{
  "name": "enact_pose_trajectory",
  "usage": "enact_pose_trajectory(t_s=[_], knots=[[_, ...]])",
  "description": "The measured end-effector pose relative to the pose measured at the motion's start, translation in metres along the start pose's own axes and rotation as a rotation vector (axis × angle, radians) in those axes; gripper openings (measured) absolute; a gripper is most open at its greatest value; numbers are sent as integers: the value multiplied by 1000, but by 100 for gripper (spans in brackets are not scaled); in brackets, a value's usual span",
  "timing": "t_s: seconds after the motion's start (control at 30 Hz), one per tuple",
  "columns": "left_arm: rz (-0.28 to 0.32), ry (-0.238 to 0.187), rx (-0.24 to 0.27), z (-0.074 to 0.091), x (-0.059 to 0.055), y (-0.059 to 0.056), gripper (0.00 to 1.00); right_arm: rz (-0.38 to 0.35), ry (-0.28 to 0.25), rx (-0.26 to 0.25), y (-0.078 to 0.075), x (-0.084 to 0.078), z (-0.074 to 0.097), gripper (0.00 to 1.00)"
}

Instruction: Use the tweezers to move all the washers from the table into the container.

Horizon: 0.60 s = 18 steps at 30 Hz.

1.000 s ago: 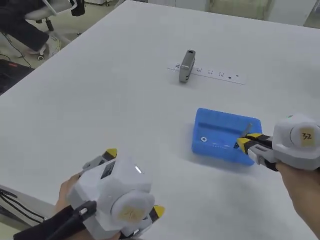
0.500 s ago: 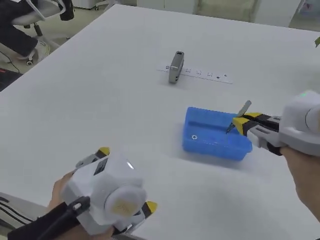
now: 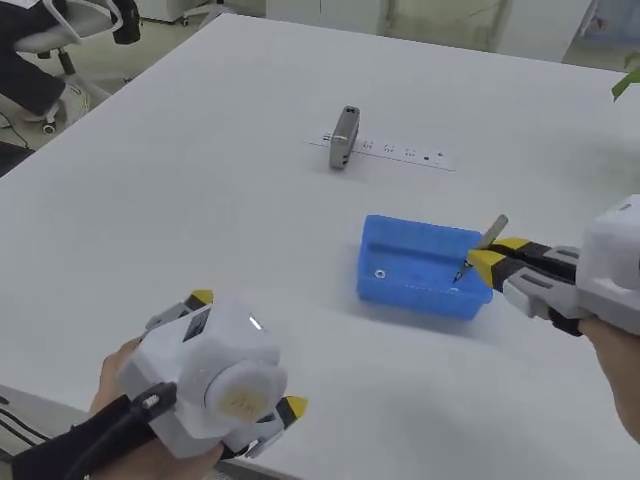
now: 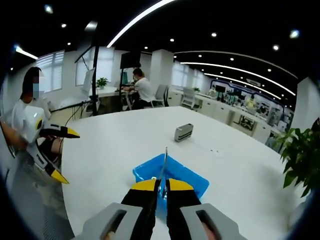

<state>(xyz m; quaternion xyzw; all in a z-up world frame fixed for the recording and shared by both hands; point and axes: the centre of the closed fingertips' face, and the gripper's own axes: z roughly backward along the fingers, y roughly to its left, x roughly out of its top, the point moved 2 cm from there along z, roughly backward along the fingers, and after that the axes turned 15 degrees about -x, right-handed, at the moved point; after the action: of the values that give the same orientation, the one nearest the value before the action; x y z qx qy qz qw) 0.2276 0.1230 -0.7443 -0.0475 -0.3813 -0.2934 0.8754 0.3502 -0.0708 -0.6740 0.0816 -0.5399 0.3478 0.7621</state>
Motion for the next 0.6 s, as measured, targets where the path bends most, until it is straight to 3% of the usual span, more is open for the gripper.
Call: enact_pose_trajectory(t_s=[0.1, 0.23, 0.4, 0.6], knots=[[2, -1, 3, 0, 0, 1, 91, 77, 31, 25, 8, -9, 6, 2], [6, -5, 2, 1, 0, 1, 91, 122, 55, 63, 18, -16, 12, 2], [14, -14, 2, 1, 1, 2, 91, 297, 130, 163, 40, -38, 19, 2], [34, -30, 3, 2, 2, 3, 91, 433, 198, 246, 61, -60, 21, 2]])
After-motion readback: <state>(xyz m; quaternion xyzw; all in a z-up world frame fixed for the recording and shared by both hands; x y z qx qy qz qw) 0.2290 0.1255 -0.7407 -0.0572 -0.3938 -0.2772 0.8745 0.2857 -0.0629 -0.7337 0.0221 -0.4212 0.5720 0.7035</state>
